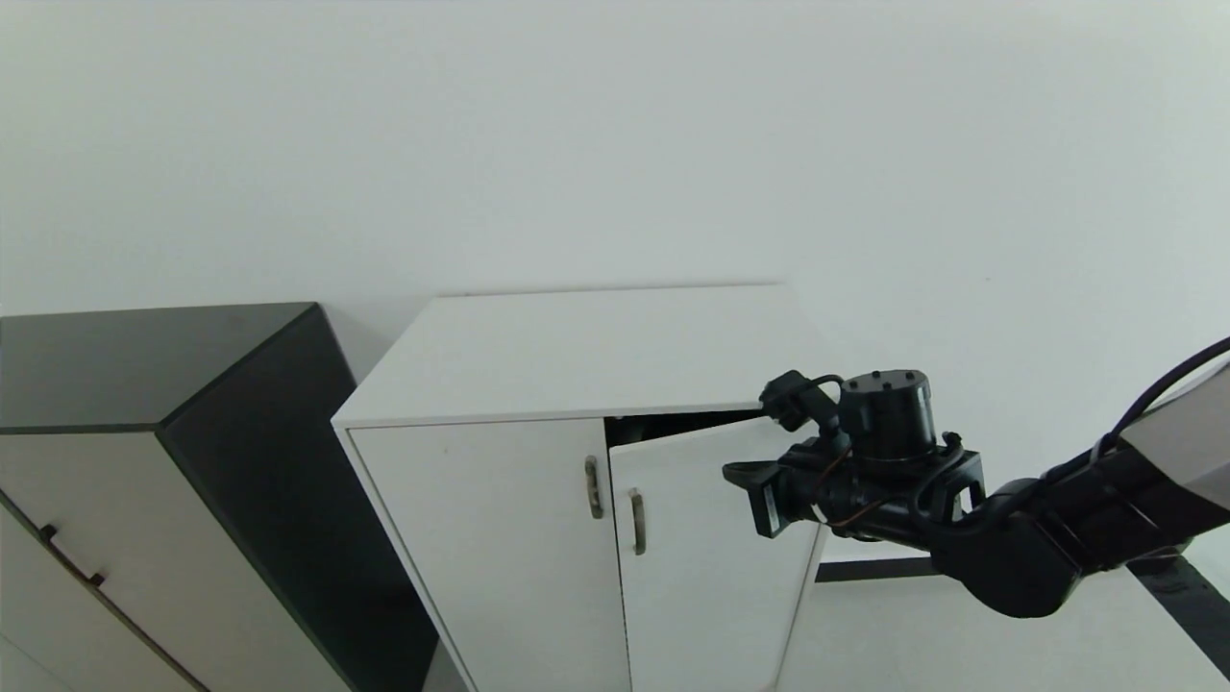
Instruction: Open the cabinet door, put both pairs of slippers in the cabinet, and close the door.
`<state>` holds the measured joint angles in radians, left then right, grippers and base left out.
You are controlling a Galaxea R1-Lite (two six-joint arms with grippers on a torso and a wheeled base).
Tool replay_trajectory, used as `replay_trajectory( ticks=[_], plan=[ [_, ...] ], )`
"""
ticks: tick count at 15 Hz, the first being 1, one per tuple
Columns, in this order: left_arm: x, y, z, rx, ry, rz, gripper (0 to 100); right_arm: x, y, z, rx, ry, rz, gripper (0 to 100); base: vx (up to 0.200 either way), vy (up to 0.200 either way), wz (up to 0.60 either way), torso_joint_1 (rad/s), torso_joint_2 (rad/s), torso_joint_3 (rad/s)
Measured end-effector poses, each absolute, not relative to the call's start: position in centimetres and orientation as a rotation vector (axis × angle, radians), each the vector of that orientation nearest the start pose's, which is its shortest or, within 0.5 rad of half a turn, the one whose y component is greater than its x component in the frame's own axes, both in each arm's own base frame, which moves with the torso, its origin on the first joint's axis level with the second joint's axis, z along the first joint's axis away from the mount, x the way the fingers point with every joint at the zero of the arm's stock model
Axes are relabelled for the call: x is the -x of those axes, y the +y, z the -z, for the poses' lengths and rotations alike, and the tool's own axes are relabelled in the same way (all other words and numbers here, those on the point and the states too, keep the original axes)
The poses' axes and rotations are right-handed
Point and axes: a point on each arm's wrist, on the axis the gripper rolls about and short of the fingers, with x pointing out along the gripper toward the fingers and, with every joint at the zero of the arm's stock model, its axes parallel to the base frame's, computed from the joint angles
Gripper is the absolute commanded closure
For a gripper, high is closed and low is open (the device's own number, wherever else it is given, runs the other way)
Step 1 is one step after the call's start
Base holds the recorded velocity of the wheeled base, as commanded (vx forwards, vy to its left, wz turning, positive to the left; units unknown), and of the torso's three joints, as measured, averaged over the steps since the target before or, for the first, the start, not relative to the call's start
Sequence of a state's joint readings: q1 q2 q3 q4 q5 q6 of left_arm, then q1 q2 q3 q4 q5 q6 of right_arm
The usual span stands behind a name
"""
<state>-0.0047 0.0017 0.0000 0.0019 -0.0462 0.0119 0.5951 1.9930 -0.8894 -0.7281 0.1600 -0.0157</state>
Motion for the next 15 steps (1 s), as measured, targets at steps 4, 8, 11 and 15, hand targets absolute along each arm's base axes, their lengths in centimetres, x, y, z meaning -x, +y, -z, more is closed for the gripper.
replay_trajectory(
  ticks=[4, 8, 11, 15],
  plan=[
    [2.3, -0.1, -7.5, -0.012, 0.003, 0.05, 100, -30.2, 20.9, -12.2, 0.09, 0.342, -0.752, 100, 0.0, 0.0, 0.0, 0.0, 0.0, 0.0],
    [2.3, -0.1, -7.5, -0.012, 0.003, 0.051, 100, -31.8, 21.3, -12.2, 0.081, 0.32, -0.739, 100, 0.0, 0.0, 0.0, 0.0, 0.0, 0.0],
    [2.3, -0.1, -7.5, -0.011, 0.003, 0.05, 100, -32.5, 21.3, -11.7, 0.08, 0.325, -0.728, 100, 0.0, 0.0, 0.0, 0.0, 0.0, 0.0],
    [2.3, -0.1, -7.5, -0.011, 0.003, 0.051, 100, -33.3, 21.0, -11.6, 0.074, 0.321, -0.711, 100, 0.0, 0.0, 0.0, 0.0, 0.0, 0.0]
  ],
)
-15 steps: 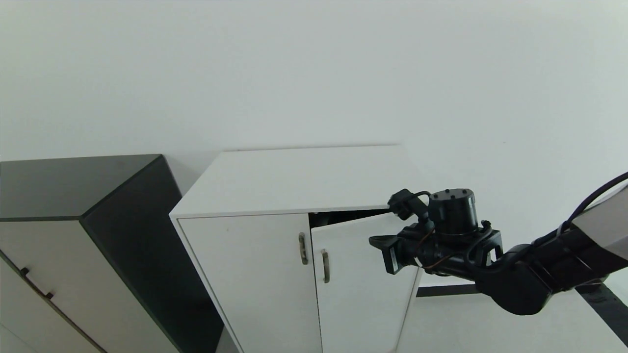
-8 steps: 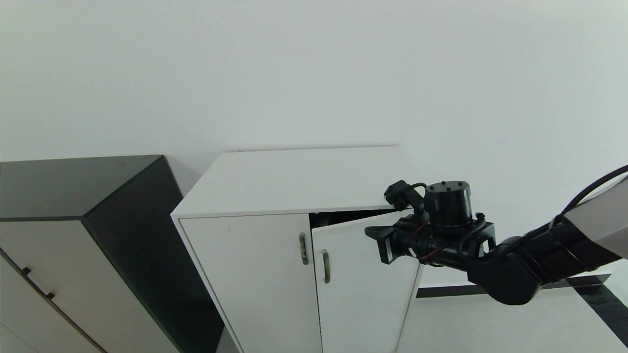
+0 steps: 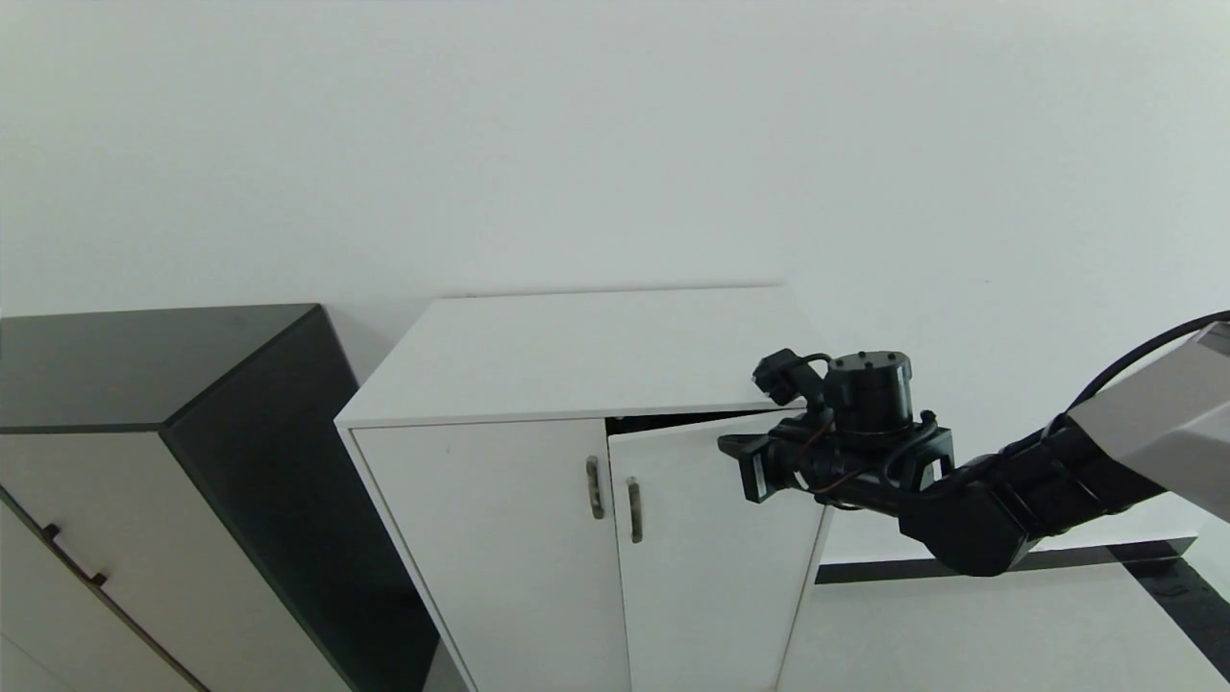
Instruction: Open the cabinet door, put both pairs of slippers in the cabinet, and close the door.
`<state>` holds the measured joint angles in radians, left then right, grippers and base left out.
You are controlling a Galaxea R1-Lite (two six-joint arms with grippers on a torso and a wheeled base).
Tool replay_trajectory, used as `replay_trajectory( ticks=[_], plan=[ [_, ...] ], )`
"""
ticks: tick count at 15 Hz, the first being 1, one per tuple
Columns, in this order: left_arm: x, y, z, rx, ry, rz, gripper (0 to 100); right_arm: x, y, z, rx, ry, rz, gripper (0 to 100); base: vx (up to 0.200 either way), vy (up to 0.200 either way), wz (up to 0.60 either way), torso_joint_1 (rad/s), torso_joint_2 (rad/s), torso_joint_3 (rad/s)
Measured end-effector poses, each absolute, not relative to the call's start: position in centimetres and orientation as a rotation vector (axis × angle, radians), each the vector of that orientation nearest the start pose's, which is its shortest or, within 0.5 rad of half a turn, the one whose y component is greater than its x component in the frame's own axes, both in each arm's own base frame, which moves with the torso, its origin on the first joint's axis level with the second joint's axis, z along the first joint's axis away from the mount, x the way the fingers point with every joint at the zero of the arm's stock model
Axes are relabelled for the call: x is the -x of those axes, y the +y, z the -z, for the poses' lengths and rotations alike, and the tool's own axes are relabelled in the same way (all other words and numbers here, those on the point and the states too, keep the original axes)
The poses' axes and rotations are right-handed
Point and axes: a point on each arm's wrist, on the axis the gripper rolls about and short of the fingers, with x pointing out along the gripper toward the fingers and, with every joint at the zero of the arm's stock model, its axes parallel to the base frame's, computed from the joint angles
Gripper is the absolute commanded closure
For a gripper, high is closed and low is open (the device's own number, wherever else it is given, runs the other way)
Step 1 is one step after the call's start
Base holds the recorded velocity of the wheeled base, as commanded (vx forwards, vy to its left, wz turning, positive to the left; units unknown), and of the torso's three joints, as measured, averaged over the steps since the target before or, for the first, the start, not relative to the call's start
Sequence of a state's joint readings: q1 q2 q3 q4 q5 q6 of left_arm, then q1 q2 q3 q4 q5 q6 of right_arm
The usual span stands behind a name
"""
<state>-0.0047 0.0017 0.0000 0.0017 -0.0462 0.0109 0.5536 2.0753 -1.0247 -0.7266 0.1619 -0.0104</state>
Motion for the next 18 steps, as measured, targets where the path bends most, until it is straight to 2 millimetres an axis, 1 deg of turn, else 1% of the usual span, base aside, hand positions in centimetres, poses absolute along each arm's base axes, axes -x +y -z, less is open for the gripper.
replay_trajectory(
  ticks=[8, 18],
  plan=[
    [2.3, -0.1, -7.5, -0.011, 0.003, 0.05, 100, -35.0, 20.9, -11.7, 0.065, 0.297, -0.686, 100, 0.0, 0.0, 0.0, 0.0, 0.0, 0.0],
    [2.3, -0.1, -7.5, -0.009, 0.003, 0.05, 100, -35.6, 20.7, -11.4, 0.064, 0.3, -0.675, 100, 0.0, 0.0, 0.0, 0.0, 0.0, 0.0]
  ],
)
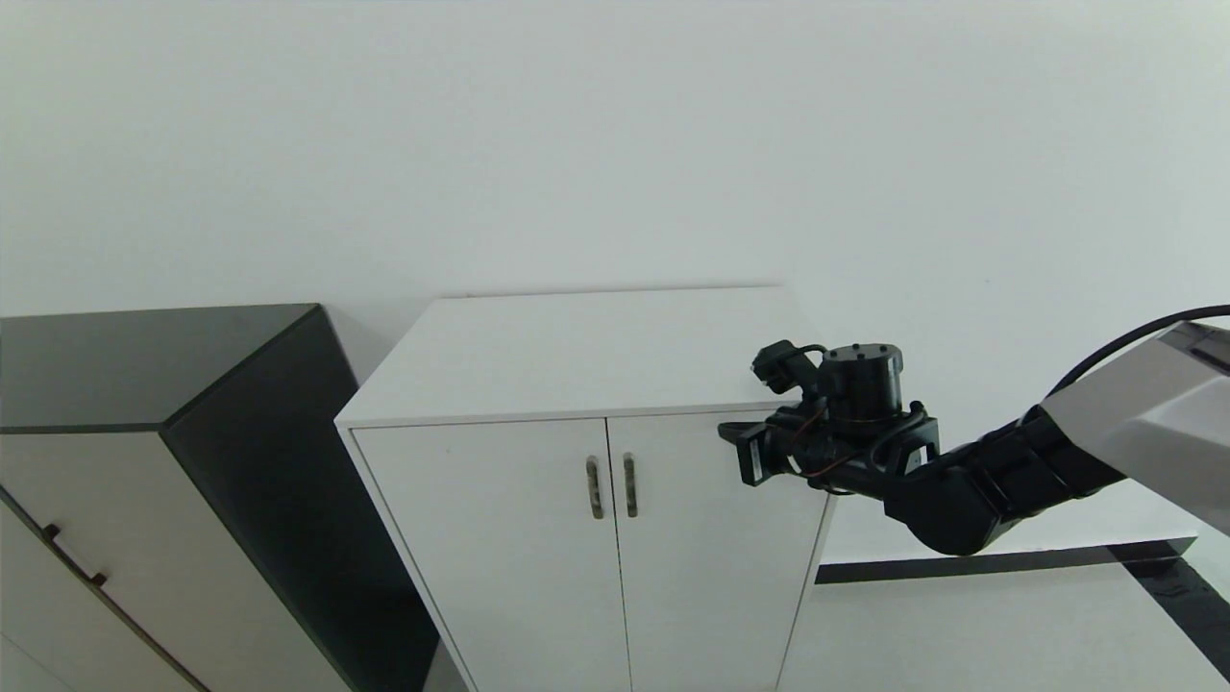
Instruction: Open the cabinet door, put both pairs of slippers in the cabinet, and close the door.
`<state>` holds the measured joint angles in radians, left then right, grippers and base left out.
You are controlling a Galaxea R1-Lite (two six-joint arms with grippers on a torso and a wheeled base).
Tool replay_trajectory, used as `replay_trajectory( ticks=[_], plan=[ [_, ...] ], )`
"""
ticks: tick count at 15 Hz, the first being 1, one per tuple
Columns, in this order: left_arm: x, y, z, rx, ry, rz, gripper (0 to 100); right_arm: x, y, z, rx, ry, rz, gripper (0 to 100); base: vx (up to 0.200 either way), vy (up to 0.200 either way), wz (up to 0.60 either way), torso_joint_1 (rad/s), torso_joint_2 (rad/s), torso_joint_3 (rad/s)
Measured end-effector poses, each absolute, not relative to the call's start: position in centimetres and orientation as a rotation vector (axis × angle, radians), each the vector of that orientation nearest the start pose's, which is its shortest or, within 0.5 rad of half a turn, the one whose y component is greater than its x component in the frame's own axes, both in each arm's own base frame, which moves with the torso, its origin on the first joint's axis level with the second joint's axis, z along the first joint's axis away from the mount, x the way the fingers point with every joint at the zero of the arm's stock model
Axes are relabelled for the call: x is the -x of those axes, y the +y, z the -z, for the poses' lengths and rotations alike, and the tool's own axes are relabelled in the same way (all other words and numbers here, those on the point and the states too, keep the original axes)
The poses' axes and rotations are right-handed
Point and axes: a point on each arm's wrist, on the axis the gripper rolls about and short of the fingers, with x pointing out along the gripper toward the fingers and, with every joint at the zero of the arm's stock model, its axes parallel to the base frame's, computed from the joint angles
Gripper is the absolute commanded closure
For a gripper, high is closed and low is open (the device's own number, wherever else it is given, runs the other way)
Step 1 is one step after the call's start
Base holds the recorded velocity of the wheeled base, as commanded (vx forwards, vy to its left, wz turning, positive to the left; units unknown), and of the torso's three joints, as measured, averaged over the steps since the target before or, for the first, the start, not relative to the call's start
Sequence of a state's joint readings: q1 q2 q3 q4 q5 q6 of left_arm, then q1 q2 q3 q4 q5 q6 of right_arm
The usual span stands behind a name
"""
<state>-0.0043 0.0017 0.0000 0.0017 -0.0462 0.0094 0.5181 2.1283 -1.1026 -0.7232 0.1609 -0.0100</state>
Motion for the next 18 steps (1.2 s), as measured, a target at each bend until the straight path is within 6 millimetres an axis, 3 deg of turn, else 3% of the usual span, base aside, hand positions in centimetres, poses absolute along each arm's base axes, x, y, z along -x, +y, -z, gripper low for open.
replay_trajectory(
  ticks=[4, 8, 14, 18],
  plan=[
    [2.3, -0.1, -7.5, -0.009, 0.003, 0.05, 100, -35.2, 20.5, -11.4, 0.064, 0.307, -0.671, 100, 0.0, 0.0, 0.0, 0.0, 0.0, 0.0],
    [2.3, -0.1, -7.5, -0.009, 0.003, 0.05, 100, -32.2, 18.7, -12.3, 0.072, 0.333, -0.661, 100, 0.0, 0.0, 0.0, 0.0, 0.0, 0.0],
    [2.3, -0.1, -7.5, -0.009, 0.003, 0.05, 100, -24.3, 12.8, -12.2, 0.08, 0.4, -0.585, 100, 0.0, 0.0, 0.0, 0.0, 0.0, 0.0],
    [2.3, -0.1, -7.5, -0.009, 0.003, 0.05, 100, -19.8, 7.3, -10.4, 0.063, 0.42, -0.409, 100, 0.0, 0.0, 0.0, 0.0, 0.0, 0.0]
  ],
)
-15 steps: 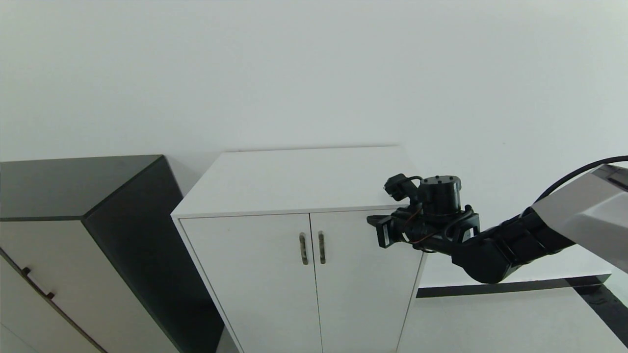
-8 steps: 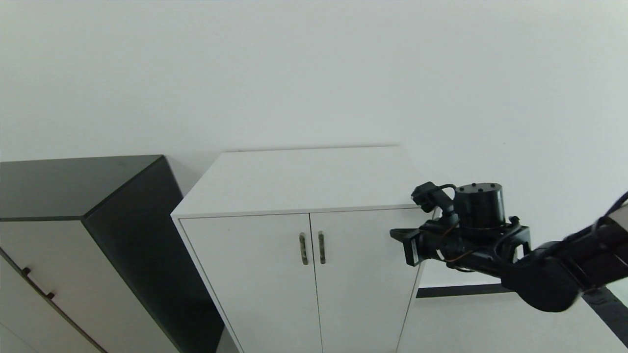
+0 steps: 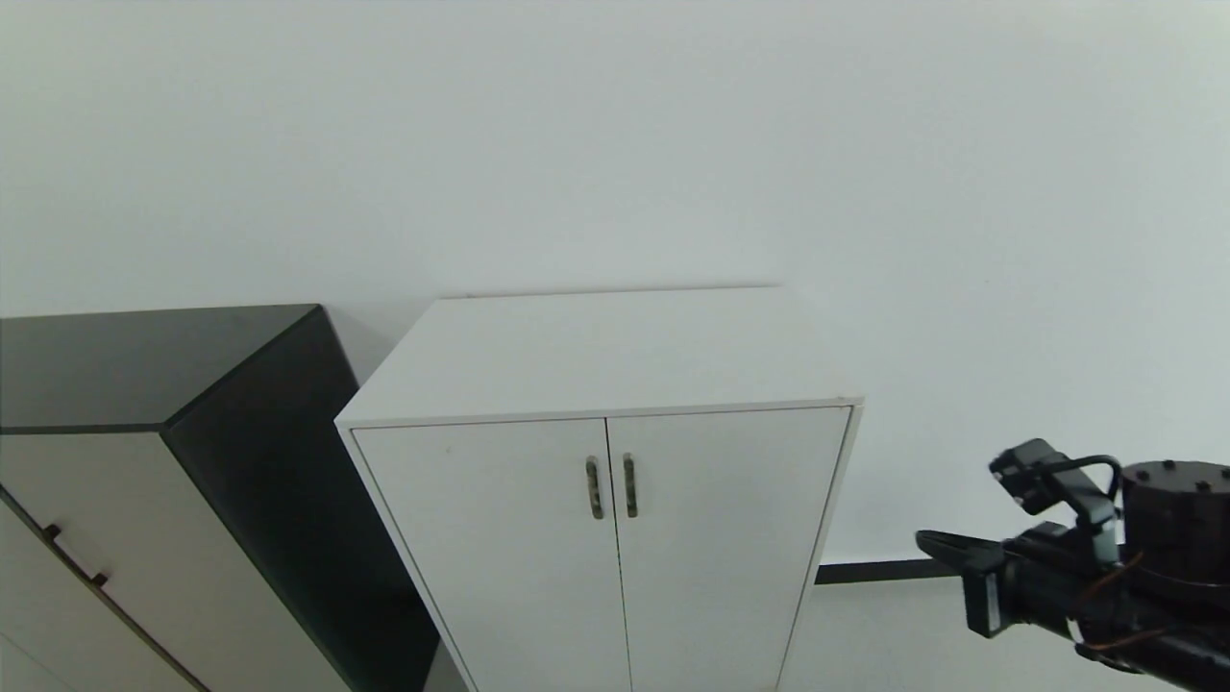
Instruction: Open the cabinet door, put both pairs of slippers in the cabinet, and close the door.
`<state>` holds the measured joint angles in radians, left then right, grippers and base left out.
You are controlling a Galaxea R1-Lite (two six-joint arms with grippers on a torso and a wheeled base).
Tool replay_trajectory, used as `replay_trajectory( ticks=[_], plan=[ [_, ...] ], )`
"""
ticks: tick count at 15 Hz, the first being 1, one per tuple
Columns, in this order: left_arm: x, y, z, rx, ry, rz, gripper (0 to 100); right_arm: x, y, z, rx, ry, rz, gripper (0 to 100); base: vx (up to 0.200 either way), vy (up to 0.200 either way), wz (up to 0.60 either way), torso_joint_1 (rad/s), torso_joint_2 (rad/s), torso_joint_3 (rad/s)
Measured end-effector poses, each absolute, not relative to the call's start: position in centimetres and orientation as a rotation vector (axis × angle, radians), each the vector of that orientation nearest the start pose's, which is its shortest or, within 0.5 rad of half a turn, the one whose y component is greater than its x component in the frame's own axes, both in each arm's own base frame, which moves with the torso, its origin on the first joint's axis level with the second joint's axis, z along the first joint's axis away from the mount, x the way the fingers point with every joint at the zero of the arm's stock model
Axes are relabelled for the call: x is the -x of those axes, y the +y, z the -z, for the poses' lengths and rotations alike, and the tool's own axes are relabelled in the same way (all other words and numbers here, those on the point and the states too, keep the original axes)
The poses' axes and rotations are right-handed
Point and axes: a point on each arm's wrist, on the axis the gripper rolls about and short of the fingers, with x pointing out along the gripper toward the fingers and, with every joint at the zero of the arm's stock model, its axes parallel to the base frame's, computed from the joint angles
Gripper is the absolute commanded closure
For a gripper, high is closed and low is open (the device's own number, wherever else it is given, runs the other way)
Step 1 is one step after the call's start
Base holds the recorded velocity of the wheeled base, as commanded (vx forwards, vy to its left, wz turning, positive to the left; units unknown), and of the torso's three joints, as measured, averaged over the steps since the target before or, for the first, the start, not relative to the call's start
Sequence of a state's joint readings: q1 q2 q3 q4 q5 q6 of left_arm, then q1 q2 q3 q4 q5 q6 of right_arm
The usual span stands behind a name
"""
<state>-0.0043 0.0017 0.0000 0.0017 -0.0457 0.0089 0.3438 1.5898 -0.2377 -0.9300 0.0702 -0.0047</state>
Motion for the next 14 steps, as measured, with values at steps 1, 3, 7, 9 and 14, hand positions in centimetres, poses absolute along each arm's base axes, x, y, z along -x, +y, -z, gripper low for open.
replay_trajectory(
  ticks=[1, 3, 7, 9, 14],
  plan=[
    [2.3, -0.1, -7.5, -0.009, 0.003, 0.05, 100, -18.6, 5.9, -10.0, 0.057, 0.417, -0.345, 100, 0.0, 0.0, 0.0, 0.0, 0.0, 0.0],
    [2.3, -0.1, -7.5, -0.009, 0.003, 0.051, 100, -16.3, 3.5, -9.7, 0.046, 0.415, -0.213, 100, 0.0, 0.0, 0.0, 0.0, 0.0, 0.0],
    [2.3, -0.1, -7.5, -0.012, 0.003, 0.051, 100, -12.0, 1.0, -9.9, -0.019, 0.467, -0.05, 100, 0.0, 0.0, 0.0, 0.0, 0.0, 0.0],
    [2.3, -0.1, -7.5, -0.012, 0.003, 0.05, 100, -9.7, 0.6, -10.1, -0.04, 0.465, -0.033, 100, 0.0, 0.0, 0.0, 0.0, 0.0, 0.0],
    [2.3, -0.1, -7.5, -0.012, 0.003, 0.051, 100, -3.9, 0.4, -9.3, -0.08, 0.439, -0.108, 100, 0.0, 0.0, 0.0, 0.0, 0.0, 0.0]
  ],
)
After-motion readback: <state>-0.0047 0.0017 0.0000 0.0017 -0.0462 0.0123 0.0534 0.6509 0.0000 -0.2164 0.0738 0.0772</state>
